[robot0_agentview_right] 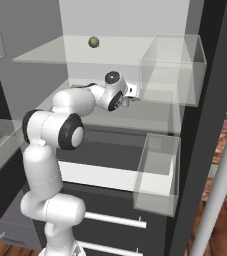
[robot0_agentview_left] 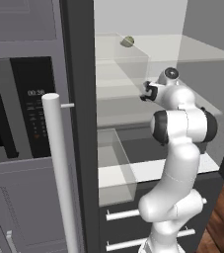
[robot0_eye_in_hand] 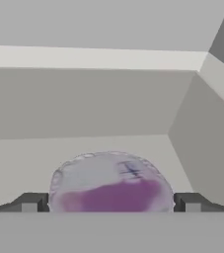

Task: Move the yogurt and eggplant from the second highest shelf to the top shelf to make space. Then, place the pitcher from the counter on the cleared second highest shelf.

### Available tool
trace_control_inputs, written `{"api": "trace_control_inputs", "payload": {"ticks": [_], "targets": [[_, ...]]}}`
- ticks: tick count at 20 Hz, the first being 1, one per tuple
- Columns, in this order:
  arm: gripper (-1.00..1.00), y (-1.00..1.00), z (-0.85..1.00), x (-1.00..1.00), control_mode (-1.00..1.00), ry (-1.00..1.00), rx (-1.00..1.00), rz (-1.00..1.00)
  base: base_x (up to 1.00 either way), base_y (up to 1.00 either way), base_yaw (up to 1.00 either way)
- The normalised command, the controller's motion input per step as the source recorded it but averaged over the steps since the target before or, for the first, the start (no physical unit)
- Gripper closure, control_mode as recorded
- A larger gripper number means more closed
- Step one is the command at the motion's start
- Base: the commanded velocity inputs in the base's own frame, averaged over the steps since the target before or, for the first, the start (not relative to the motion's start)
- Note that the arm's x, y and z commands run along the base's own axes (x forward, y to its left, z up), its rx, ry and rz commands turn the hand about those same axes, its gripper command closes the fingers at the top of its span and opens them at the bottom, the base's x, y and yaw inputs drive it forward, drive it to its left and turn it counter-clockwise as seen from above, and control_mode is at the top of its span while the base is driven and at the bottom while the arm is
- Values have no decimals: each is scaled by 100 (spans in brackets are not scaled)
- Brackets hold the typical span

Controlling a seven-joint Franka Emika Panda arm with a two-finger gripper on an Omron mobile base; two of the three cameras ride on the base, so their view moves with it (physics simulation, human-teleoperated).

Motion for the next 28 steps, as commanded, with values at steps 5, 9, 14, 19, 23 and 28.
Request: {"api": "trace_control_inputs", "payload": {"ticks": [5, 9, 14, 19, 23, 28], "targets": [[-100, -2, -12, 35, -100, 0, 0, 0, 0, 0, 0], [100, -4, -33, 10, -100, 0, 0, 0, 0, 0, 0], [100, -9, -55, 0, -100, 1, 0, 0, 0, 0, 0], [100, -8, -57, 0, -100, 0, 0, 0, 0, 0, 0], [100, -1, -38, -33, -100, -7, 0, 1, 0, 0, 0], [100, 0, -12, -97, -100, -27, 0, 8, 0, 0, 0]]}}
